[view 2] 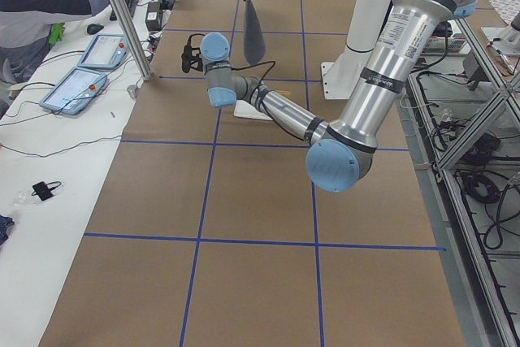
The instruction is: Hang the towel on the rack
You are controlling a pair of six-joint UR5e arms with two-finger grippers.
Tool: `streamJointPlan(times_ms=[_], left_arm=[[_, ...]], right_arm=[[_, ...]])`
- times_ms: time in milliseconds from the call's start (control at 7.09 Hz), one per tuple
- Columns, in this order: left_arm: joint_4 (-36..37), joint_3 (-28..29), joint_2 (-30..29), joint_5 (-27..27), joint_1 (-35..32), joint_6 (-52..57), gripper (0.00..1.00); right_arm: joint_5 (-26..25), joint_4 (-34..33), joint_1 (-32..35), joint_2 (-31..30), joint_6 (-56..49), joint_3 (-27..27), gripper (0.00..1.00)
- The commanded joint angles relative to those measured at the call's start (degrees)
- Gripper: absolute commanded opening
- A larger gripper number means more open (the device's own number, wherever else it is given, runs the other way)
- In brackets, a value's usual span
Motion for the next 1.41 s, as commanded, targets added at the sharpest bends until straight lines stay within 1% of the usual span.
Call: streamJointPlan(times_ms=[0,141,282,423,564,706,988,1129,1270], left_arm=[[-0.1,-2.9,-1.5,9.9,8.7,-1.1,0.98],[-0.2,-2.9,-2.8,9.9,9.8,-1.1,0.98],[-2.5,-2.9,-3.4,9.9,10.6,-1.0,0.97],[-11.0,-1.4,-2.7,9.9,11.4,-0.8,0.97],[-15.5,0.2,-3.2,10.3,12.4,-0.5,0.96],[-18.2,0.2,-3.0,11.9,12.8,1.4,0.95],[-23.9,0.6,-2.9,18.5,16.6,3.0,0.95],[-27.9,2.3,-2.5,19.0,16.9,4.0,0.95],[-32.6,4.4,-1.9,19.0,17.1,8.4,0.96]], right_arm=[[-5.0,0.2,-3.1,5.9,14.4,-2.6,0.0],[-5.3,2.0,-3.4,8.2,17.1,-5.1,0.0],[-5.3,3.0,-3.7,8.5,17.4,-6.0,0.0],[-5.8,3.1,-3.9,9.1,17.3,-6.6,0.0],[-5.8,3.1,-4.0,10.5,17.5,-8.2,0.0],[-5.8,3.1,-4.1,11.9,18.0,-9.6,0.0],[-5.8,3.6,-4.4,12.0,18.0,-9.8,0.0],[-5.8,4.4,-4.6,12.0,18.1,-9.8,0.0],[-5.8,4.4,-4.6,12.0,18.1,-9.9,0.0]])
